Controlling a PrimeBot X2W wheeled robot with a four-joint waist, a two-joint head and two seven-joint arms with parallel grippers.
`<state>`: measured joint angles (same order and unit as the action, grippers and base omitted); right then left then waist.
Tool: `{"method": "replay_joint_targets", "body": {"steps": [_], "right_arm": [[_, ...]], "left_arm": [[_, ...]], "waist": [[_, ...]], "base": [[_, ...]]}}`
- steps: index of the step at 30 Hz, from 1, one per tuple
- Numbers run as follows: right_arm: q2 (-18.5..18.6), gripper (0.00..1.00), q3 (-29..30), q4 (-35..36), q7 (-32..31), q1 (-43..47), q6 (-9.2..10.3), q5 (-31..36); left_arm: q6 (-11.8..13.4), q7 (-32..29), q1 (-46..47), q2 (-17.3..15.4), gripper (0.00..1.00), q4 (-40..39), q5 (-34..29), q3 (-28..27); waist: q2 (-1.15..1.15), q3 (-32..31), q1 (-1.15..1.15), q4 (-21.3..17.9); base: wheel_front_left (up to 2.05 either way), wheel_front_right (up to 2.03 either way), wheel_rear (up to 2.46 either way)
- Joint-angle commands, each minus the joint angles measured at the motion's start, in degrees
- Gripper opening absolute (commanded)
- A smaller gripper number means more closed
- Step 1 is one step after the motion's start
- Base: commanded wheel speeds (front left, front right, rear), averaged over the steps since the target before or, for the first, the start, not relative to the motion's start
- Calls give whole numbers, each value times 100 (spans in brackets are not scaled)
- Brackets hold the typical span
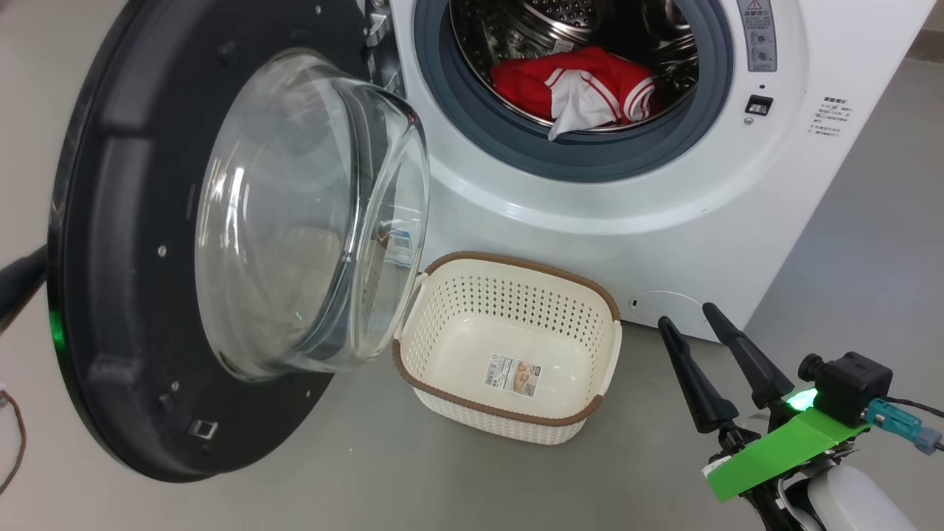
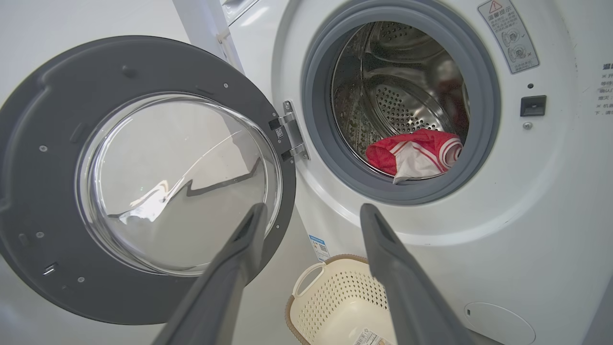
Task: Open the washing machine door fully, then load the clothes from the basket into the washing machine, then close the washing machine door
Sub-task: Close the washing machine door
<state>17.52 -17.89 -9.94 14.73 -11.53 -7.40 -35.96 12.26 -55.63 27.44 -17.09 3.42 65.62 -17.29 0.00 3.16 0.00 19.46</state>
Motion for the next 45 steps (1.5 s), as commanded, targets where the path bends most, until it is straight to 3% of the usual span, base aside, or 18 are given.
{"method": "replay_joint_targets", "body": {"steps": [1, 2, 3, 4, 5, 18, 26, 35, 45], "right_arm": [[26, 100, -79, 143, 27, 37, -9, -13], [27, 100, -78, 143, 27, 37, -9, -11], [27, 100, -78, 143, 27, 37, -9, -11], [27, 100, -78, 142, 27, 37, -9, -10], [25, 100, -82, 141, 27, 37, -9, -8], [-10, 100, -97, 163, 27, 72, -9, -1], [41, 100, -47, 190, 27, 103, -9, 6], [58, 100, -8, 200, 27, 134, -9, 19], [63, 100, 8, 240, 27, 129, -9, 36]], "left_arm": [[-128, 67, 263, -333, 24, -110, -99, -200], [-201, 149, 282, -356, 44, -95, -142, -208], [-201, 149, 282, -356, 44, -95, -142, -208], [-262, 237, 300, -373, 85, -79, -189, -215], [-328, 308, 315, -392, 100, -62, -231, -213], [-1118, 1184, -32, -579, 100, -306, -683, -386], [-1458, 1869, -920, -386, 100, -927, -1104, -560], [-1676, 2792, -1835, -23, 100, -1473, -1706, -663], [-1895, 4173, -2906, 807, 100, -1547, -2142, -455]], "waist": [[0, 2, 0, 7], [0, 3, 0, 13], [0, 3, 0, 13], [0, 4, 0, 20], [0, 4, 0, 26], [0, -11, 0, 46], [0, -19, 0, 114], [0, -81, 0, 207], [0, -32, 0, 204]], "base": [[0, 0, 0], [0, 0, 0], [0, 0, 0], [0, 0, 0], [0, 0, 0], [0, 0, 0], [0, 0, 0], [0, 0, 0], [0, 0, 0]]}}
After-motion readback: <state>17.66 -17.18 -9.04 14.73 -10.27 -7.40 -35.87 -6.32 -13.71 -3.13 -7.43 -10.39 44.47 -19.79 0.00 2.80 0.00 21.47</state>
